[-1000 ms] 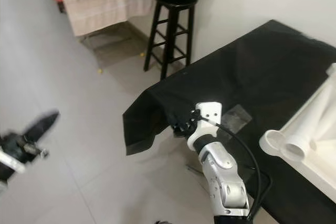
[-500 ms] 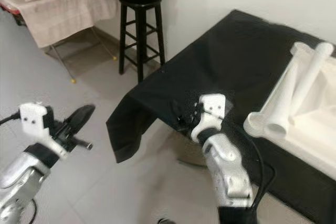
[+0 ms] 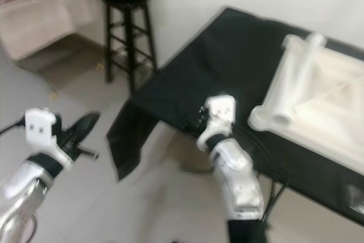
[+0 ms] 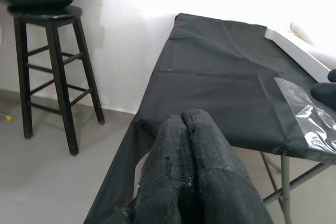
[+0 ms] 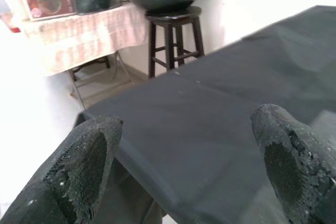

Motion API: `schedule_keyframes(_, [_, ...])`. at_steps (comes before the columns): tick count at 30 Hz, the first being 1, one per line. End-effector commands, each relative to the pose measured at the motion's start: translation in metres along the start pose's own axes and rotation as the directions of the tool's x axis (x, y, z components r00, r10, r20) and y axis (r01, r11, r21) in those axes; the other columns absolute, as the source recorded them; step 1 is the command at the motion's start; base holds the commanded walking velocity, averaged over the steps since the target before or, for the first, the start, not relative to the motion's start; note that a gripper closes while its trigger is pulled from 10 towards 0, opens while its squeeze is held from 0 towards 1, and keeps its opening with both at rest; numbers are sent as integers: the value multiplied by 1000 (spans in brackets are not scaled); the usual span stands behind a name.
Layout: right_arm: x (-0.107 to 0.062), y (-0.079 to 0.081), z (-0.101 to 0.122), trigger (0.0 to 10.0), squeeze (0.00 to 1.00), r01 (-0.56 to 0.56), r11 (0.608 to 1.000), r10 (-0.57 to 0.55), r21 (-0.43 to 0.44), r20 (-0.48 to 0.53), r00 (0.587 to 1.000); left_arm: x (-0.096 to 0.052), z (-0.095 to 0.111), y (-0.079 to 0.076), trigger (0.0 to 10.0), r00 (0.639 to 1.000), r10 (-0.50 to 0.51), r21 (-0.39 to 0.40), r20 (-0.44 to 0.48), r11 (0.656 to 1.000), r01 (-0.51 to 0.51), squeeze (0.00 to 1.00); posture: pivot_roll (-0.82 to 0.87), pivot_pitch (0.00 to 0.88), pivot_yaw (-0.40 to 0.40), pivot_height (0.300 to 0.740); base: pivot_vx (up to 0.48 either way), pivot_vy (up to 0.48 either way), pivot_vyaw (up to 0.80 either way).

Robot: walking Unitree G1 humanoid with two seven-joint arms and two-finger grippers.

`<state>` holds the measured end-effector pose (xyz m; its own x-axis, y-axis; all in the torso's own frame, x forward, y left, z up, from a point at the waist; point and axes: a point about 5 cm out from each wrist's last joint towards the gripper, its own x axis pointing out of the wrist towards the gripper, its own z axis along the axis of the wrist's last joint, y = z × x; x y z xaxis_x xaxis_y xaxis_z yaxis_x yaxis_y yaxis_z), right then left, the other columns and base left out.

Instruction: Building children table

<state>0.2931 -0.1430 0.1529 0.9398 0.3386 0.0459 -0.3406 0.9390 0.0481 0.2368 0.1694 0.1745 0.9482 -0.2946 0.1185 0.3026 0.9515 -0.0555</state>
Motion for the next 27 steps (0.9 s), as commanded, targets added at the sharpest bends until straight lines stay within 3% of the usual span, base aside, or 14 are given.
schedule_keyframes(1, [-2, -7, -3, 10000, 0, 22, 1000, -22, 15, -8, 1000, 2, -2, -2, 10000, 1000, -5, 6, -2, 1000, 5, 0, 8, 110, -26, 740, 0, 0, -775])
schedule_keyframes(24, [-1, -9, -6, 10000, 0, 11, 997, -13, 77, 19, 1000, 11, 3, 0, 10000, 999, -3, 71, 46, 997, 0, 0, 13, 82, -33, 740, 0, 0, -776])
schedule_keyframes(27, [-1, -9, -5, 10000, 0, 9, 997, -11, 81, 28, 1000, 12, 3, 0, 10000, 999, -1, 58, 52, 998, -2, 0, 5, 83, -35, 740, 0, 0, 0])
